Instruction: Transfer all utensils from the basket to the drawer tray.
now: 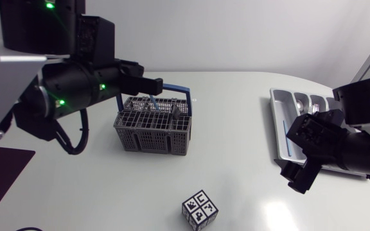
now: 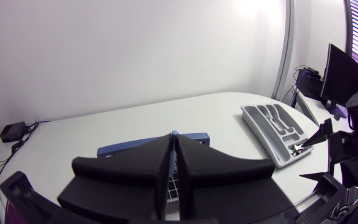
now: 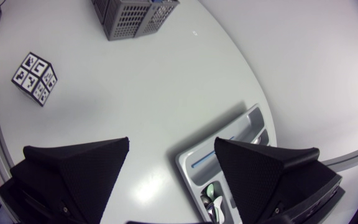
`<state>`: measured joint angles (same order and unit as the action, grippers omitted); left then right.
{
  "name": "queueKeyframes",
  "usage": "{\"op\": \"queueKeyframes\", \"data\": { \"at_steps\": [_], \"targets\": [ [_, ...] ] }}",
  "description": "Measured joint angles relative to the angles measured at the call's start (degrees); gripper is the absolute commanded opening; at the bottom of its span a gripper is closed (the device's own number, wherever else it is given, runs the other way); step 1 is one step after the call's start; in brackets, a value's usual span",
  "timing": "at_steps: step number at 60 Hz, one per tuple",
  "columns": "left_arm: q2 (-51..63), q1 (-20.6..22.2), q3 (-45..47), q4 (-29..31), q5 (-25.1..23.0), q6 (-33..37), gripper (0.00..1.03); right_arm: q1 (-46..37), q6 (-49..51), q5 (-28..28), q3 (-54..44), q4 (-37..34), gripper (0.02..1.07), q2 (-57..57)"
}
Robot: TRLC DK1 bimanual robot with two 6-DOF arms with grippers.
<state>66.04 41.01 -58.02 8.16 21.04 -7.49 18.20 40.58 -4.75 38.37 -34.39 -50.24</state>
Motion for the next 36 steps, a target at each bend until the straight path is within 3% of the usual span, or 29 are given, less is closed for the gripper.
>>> {"op": "queueKeyframes", "data": {
  "at_steps": [9,22,36],
  "targets": [
    [-1.51,0.50,-1.11,6.25,-5.97,-1.86,0.04,4.68,-5.35,5.95,6.54,-4.35,1.01,0.17],
    [-0.55,-4.00,-6.82,15.30,-23.89,-7.89,0.04,8.26,-11.69,17.11,13.33,-5.92,1.00,-1.90],
    [4.33,-5.97,-10.16,19.91,-37.20,-10.75,0.04,14.51,-16.41,24.68,14.10,-5.44,0.92,-8.22]
  ]
}}
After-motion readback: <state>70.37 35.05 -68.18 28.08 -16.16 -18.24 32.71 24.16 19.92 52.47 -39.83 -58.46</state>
